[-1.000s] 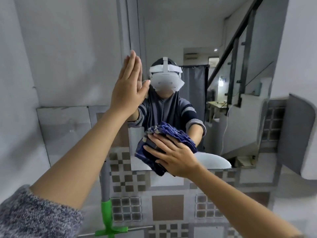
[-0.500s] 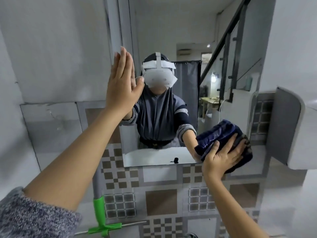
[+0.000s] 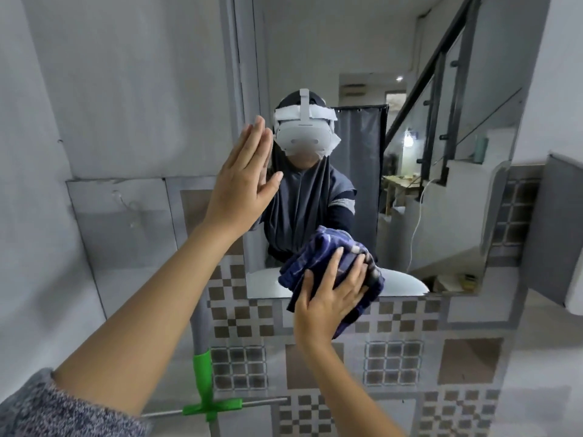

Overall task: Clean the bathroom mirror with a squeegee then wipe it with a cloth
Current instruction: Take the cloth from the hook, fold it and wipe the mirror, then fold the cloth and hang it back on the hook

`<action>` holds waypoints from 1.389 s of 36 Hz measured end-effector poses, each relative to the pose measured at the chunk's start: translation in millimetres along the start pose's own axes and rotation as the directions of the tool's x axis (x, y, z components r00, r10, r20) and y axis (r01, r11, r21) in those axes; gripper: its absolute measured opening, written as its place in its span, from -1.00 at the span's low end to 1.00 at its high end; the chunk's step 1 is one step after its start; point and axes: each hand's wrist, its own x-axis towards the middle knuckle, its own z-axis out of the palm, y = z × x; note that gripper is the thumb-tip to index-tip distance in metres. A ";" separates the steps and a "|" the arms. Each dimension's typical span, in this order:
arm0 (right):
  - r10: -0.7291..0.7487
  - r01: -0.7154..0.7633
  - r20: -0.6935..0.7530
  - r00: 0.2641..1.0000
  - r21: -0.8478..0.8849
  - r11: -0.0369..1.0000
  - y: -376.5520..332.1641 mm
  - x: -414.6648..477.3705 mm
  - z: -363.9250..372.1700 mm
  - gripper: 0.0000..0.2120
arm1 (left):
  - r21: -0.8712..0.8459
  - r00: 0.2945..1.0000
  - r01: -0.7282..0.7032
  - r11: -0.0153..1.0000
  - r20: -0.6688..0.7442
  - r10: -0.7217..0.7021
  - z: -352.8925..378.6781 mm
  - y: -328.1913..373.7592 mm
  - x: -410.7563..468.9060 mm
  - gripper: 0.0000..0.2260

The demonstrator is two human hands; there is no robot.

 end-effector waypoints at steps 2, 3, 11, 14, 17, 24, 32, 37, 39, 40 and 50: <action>-0.097 0.098 0.061 0.993 -0.025 0.995 -8.0 -8.2 5.7 -0.50 | -0.018 1.000 -0.005 1.000 0.031 0.006 -1.9 -1.9 -8.0 -0.44; -0.139 0.142 0.090 0.986 -0.038 0.989 -11.8 -12.1 8.0 -0.50 | -0.027 0.999 -0.003 1.000 0.048 0.004 -2.8 -3.6 -12.4 -0.44; -0.427 0.474 0.294 0.855 -0.108 0.874 -19.9 -32.4 15.5 -0.54 | -0.078 0.985 0.023 0.997 0.175 -0.009 -19.6 -7.4 -53.6 -0.47; -0.522 0.566 0.274 0.808 -0.112 0.817 -13.6 -32.7 15.4 -0.54 | -0.098 0.979 0.068 0.993 0.198 -0.048 -22.9 -6.6 -72.3 -0.48; -0.568 0.603 0.253 0.783 -0.084 0.793 -8.1 -29.8 13.0 -0.54 | -0.105 0.974 0.121 0.987 0.204 -0.098 -24.2 -1.5 -96.1 -0.54; -0.587 0.623 0.272 0.763 -0.062 0.780 -4.2 -26.4 8.4 -0.53 | -0.135 0.929 0.287 0.948 0.281 -0.241 -25.0 9.7 -139.9 -0.70; -0.568 0.612 0.300 0.766 -0.069 0.788 -7.9 -25.0 4.2 -0.51 | -0.204 0.882 0.413 0.887 0.333 -0.334 -23.8 11.9 -146.6 -0.77; -0.549 0.600 0.356 0.757 -0.044 0.799 -10.0 -25.6 -2.3 -0.49 | -0.225 0.856 0.486 0.844 0.318 -0.408 -23.2 15.0 -142.6 -0.81; -0.536 0.591 0.384 0.752 -0.030 0.806 -12.2 -26.0 -6.7 -0.49 | -0.215 0.854 0.492 0.844 0.307 -0.420 -24.5 18.4 -138.9 -0.82; -0.525 0.579 0.396 0.753 -0.020 0.815 -13.9 -26.5 -9.6 -0.49 | -0.216 0.855 0.493 0.843 0.300 -0.423 -25.8 20.0 -137.2 -0.83; -0.438 0.441 0.366 0.821 0.079 0.894 -33.3 -23.7 -63.0 -0.51 | -0.246 0.899 0.410 0.878 0.274 -0.343 -58.2 47.5 -114.9 -0.85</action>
